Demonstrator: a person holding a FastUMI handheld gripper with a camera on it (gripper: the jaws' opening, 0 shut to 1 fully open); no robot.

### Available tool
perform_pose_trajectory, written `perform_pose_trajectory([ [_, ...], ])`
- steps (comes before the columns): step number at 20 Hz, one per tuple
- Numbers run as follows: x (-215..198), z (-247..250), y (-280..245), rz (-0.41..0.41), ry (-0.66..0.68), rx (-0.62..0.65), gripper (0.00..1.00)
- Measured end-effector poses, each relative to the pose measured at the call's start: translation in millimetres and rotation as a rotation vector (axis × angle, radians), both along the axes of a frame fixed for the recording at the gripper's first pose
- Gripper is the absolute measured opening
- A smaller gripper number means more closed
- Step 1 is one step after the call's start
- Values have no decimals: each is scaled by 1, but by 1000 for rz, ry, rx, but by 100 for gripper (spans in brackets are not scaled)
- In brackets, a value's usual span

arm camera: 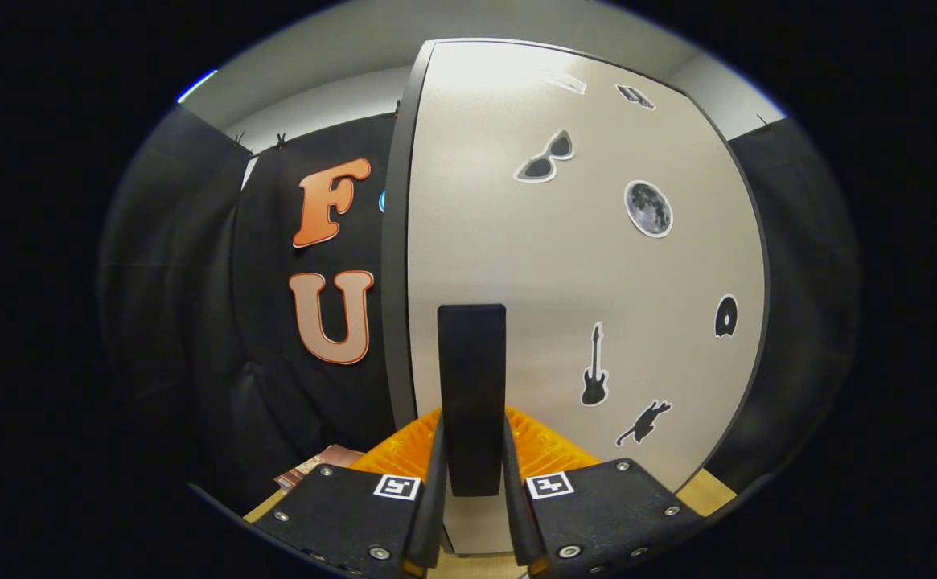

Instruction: Open the shoe cabinet door, grab the shoes and put them into the shoe cabinet, then close the shoe cabinet door.

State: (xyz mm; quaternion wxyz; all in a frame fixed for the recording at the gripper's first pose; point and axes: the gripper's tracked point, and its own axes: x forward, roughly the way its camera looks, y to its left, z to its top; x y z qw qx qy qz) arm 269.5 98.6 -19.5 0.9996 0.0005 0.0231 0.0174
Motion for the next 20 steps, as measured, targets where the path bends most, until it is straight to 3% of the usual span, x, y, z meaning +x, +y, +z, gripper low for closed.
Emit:
perform_pose_trajectory([
  [9,-71,4,-26,18,-32,68,31],
  [20,-124,7,-65,20,-45,92,29],
])
